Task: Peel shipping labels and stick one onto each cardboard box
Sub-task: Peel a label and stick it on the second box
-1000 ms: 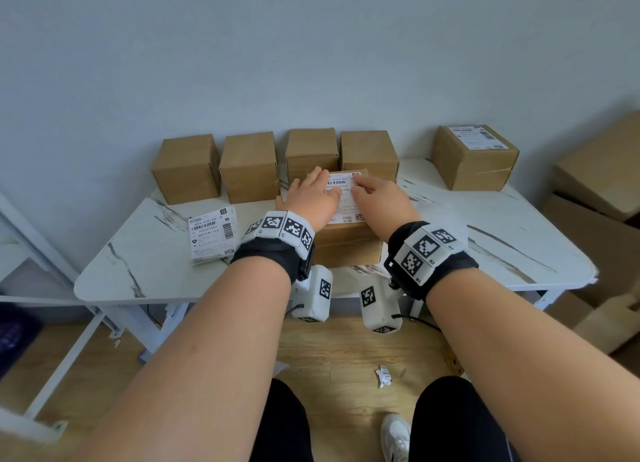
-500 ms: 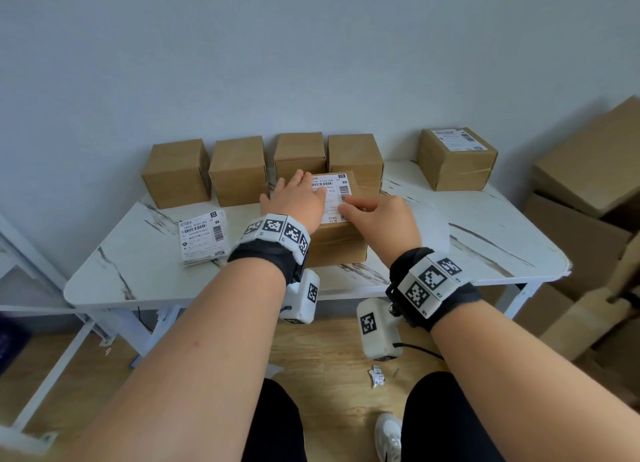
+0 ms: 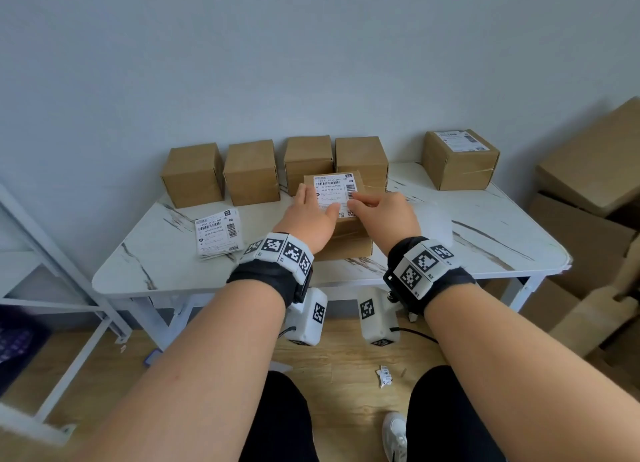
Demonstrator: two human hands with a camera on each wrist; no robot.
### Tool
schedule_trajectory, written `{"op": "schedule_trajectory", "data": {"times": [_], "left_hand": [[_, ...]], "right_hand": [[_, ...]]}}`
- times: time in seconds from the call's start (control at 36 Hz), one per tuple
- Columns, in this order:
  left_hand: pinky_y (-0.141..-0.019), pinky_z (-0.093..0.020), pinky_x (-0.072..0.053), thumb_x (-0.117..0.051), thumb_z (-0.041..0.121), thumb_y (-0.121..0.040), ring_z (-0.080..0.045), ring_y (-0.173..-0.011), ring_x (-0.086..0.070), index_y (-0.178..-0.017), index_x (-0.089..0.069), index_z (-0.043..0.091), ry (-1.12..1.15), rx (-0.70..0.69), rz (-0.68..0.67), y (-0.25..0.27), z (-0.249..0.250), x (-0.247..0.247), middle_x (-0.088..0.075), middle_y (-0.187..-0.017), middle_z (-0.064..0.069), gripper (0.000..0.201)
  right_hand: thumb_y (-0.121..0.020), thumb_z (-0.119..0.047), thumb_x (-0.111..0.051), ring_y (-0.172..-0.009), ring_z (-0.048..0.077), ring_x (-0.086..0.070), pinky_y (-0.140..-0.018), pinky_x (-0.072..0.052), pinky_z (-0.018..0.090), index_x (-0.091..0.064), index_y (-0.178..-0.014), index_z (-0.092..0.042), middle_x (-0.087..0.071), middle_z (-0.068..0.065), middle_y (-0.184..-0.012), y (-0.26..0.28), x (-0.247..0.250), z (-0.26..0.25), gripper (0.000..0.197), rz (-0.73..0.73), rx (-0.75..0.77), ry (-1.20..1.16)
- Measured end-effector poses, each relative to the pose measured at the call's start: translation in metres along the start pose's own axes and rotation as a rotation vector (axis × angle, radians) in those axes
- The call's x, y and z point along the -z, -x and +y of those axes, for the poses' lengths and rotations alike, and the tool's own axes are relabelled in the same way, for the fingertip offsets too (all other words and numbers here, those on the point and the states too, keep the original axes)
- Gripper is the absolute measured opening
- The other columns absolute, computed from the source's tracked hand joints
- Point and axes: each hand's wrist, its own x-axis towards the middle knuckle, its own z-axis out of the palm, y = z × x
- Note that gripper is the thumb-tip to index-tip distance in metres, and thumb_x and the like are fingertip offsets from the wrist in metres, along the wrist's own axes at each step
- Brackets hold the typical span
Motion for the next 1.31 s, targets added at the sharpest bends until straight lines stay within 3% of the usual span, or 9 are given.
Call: {"op": "schedule_trajectory", "data": {"times": [0.33,0.44,0.53,0.64,0.72,0.81,0.92,1.06,1.31], "left_hand": [[-0.114,-0.032,-0.020,-0.027,0.033,-0.104,-0.021,-0.147,-0.012,-0.152,0.007,0.012,0.165,0.037,-0.097,0.010,0.004,0.008,0.014,-0.160,0.001,0.063],[-0.112,-0.029,-0.021,-0.024,0.026,-0.105,-0.021,-0.146,-0.015,-0.153,0.003,0.011,0.170,0.035,-0.089,0.008,0.002,0.008,0.010,-0.160,-0.001,0.057],[-0.110,-0.029,-0.025,-0.024,0.025,-0.104,-0.022,-0.144,-0.020,-0.152,-0.003,0.009,0.164,0.031,-0.076,0.006,0.000,0.008,0.005,-0.161,-0.003,0.054],[-0.109,-0.032,-0.028,-0.025,0.026,-0.104,-0.024,-0.143,-0.024,-0.152,-0.006,0.010,0.179,0.037,-0.038,0.011,0.001,0.008,-0.001,-0.161,-0.003,0.054],[-0.102,-0.035,-0.037,-0.031,0.038,-0.102,-0.030,-0.133,-0.041,-0.152,-0.007,0.011,0.169,0.105,0.026,0.018,0.002,0.010,-0.028,-0.155,-0.010,0.062],[-0.086,-0.036,-0.042,-0.035,0.047,-0.099,-0.032,-0.118,-0.053,-0.143,-0.028,0.006,0.138,0.173,0.093,0.023,0.001,0.011,-0.052,-0.135,-0.015,0.060],[-0.076,-0.034,-0.040,-0.036,0.046,-0.099,-0.032,-0.107,-0.058,-0.134,-0.038,0.005,0.139,0.167,0.154,0.026,0.006,0.007,-0.059,-0.122,-0.013,0.053],[-0.064,-0.031,-0.040,-0.033,0.048,-0.098,-0.021,-0.079,-0.056,-0.121,-0.045,0.011,0.150,0.043,0.245,0.026,0.018,0.010,-0.063,-0.100,-0.005,0.045],[-0.081,-0.025,-0.039,-0.041,0.042,-0.098,-0.016,-0.110,-0.056,-0.131,-0.048,0.015,0.365,-0.190,0.324,-0.001,0.071,0.018,-0.056,-0.127,0.002,0.043]], "right_hand": [[-0.086,-0.034,-0.061,-0.087,0.004,-0.059,-0.077,-0.047,0.020,-0.059,-0.132,-0.028,-0.066,-0.009,-0.112,0.006,0.005,-0.003,0.046,-0.136,0.022,-0.061],[-0.093,-0.029,-0.052,-0.077,0.006,-0.057,-0.081,-0.057,0.033,-0.058,-0.131,-0.034,-0.064,-0.011,-0.104,0.005,0.007,-0.005,0.039,-0.162,-0.025,-0.047],[-0.097,-0.028,-0.046,-0.074,0.010,-0.056,-0.082,-0.057,0.037,-0.057,-0.132,-0.034,-0.056,-0.016,-0.087,0.004,0.007,-0.008,0.037,-0.172,-0.046,-0.026],[-0.098,-0.025,-0.041,-0.072,0.014,-0.057,-0.079,-0.056,0.037,-0.054,-0.135,-0.035,-0.059,-0.010,-0.089,0.005,0.006,-0.010,0.040,-0.189,-0.053,0.002],[-0.095,-0.023,-0.044,-0.073,0.010,-0.057,-0.078,-0.056,0.036,-0.047,-0.141,-0.031,-0.062,-0.006,-0.099,0.008,0.007,-0.009,0.046,-0.169,-0.062,-0.028],[-0.093,-0.024,-0.050,-0.077,0.013,-0.057,-0.078,-0.055,0.035,-0.037,-0.143,-0.018,-0.057,0.000,-0.099,0.008,0.006,-0.010,0.052,-0.131,-0.140,-0.051],[-0.092,-0.027,-0.049,-0.085,0.020,-0.057,-0.087,-0.055,0.044,-0.051,-0.111,-0.014,-0.061,0.004,-0.098,0.008,0.007,-0.010,0.023,-0.131,-0.193,-0.044],[-0.092,-0.029,-0.049,-0.078,0.015,-0.055,-0.077,-0.054,0.037,-0.048,-0.107,-0.020,-0.053,-0.005,-0.087,0.001,0.022,-0.008,0.017,-0.022,-0.157,-0.100],[-0.091,-0.028,-0.053,-0.094,0.014,-0.055,-0.074,-0.041,0.025,-0.052,-0.129,-0.015,-0.057,0.001,-0.118,-0.029,0.070,-0.018,0.041,0.169,-0.059,-0.219]]}}
